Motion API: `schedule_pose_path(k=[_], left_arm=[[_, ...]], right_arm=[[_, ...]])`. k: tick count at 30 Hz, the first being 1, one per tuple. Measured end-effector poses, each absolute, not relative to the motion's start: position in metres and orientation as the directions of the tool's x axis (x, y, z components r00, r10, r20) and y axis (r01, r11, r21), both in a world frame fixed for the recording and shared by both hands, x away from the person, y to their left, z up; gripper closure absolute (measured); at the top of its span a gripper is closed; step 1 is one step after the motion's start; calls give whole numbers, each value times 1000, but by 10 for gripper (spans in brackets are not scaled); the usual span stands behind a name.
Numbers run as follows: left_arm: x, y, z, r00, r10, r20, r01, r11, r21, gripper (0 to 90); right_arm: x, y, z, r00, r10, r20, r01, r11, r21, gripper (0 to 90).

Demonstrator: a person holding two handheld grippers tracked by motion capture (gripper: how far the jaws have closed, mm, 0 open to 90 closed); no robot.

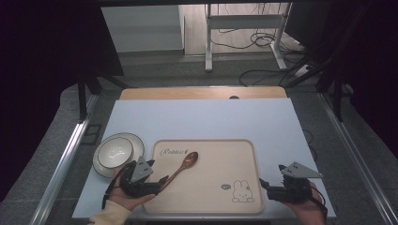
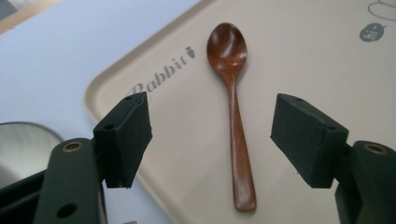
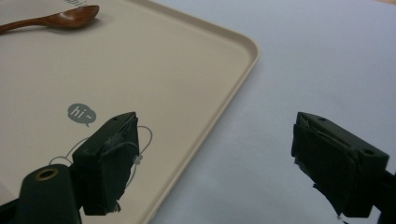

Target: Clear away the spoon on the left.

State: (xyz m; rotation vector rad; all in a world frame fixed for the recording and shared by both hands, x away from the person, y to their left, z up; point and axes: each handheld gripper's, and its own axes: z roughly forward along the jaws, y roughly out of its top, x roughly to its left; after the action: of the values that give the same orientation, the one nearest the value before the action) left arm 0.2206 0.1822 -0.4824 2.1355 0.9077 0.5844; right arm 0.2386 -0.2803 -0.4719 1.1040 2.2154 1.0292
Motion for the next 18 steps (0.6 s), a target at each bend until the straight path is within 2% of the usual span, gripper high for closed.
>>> schedule_pose_path(k=[18], left_arm=[[201,225,-482,549,834,55,495,-377,783,271]], right_arm=[[242,-283,-475,-572,818,-58,486,395,779,152]])
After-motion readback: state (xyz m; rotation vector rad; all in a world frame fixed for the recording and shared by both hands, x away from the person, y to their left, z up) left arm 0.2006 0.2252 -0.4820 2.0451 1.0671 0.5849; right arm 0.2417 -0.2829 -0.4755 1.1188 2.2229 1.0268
